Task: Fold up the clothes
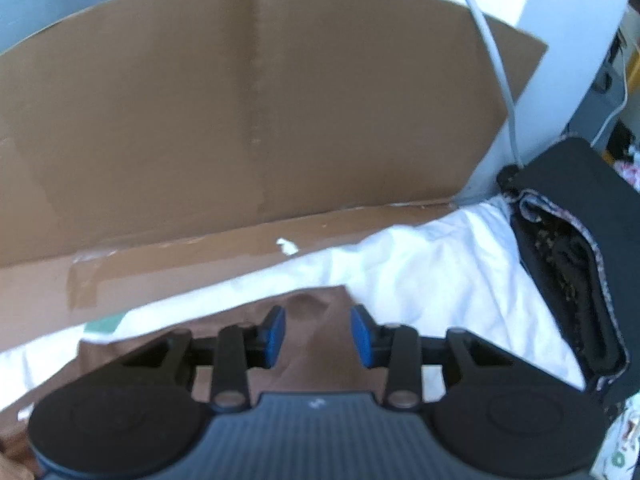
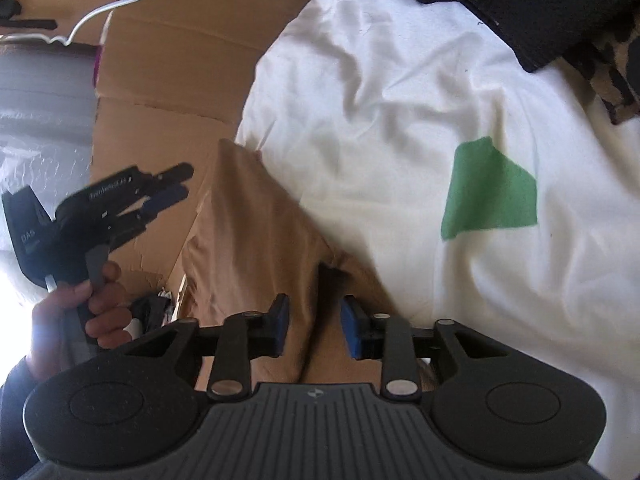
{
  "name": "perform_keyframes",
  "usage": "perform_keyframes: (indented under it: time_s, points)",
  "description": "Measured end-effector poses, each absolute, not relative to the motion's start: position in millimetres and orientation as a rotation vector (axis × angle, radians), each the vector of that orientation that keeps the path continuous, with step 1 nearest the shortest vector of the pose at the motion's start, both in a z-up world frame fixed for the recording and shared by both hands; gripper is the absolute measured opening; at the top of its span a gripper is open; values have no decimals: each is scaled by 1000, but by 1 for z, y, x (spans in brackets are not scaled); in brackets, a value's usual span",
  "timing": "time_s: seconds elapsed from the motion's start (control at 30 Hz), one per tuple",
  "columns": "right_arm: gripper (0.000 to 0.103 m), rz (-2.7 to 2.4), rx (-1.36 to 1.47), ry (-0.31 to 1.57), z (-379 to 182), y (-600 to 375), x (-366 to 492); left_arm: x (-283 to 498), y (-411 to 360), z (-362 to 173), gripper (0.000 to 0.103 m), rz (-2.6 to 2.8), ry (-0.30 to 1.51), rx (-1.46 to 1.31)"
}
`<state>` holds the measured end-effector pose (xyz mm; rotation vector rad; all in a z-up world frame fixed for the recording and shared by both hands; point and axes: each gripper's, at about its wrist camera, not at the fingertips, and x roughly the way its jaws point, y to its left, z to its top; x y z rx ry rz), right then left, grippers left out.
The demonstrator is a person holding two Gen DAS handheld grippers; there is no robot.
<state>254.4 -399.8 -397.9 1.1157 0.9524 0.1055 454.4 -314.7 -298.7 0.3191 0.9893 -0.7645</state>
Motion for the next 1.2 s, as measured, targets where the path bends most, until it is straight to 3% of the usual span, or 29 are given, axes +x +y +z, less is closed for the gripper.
perform_keyframes:
  time_s: [0.07, 0.2, 0.47, 0.8, 0.87, 0.93, 0.97, 1.07, 1.17, 1.2]
  points:
    - [23, 84, 1142, 945, -399, -404, 257, 453, -329, -305, 39, -753, 995, 359]
    - [4, 23, 1148, 948, -403, -414, 254, 447, -352, -317, 38, -743, 988, 463]
    - [2, -43, 1134, 932, -398, -426, 251, 450, -348, -324, 38, -667, 943, 560]
    - [5, 89, 1218, 908, -385, -419, 255, 450, -337, -285, 34, -724, 878, 491]
    - [9, 120, 1260, 949, -392, -411, 259, 451, -337, -280, 29, -737, 880, 474]
    - [31, 90, 1255, 992, -400, -404, 263, 451, -337, -276, 27, -756, 892, 456]
    - [36, 68, 1246, 1001, -402, -402, 264, 451, -337, -276, 23, -771, 907, 449]
    - [38, 68, 1275, 977, -406, -405, 268, 447, -339, -281, 18, -823, 953, 445]
    - [30, 51, 1265, 954, -407, -411, 271, 443, -342, -289, 15, -829, 972, 441]
    - [15, 33, 1272, 959, -410, -412, 270, 443, -344, -296, 14, -814, 986, 449]
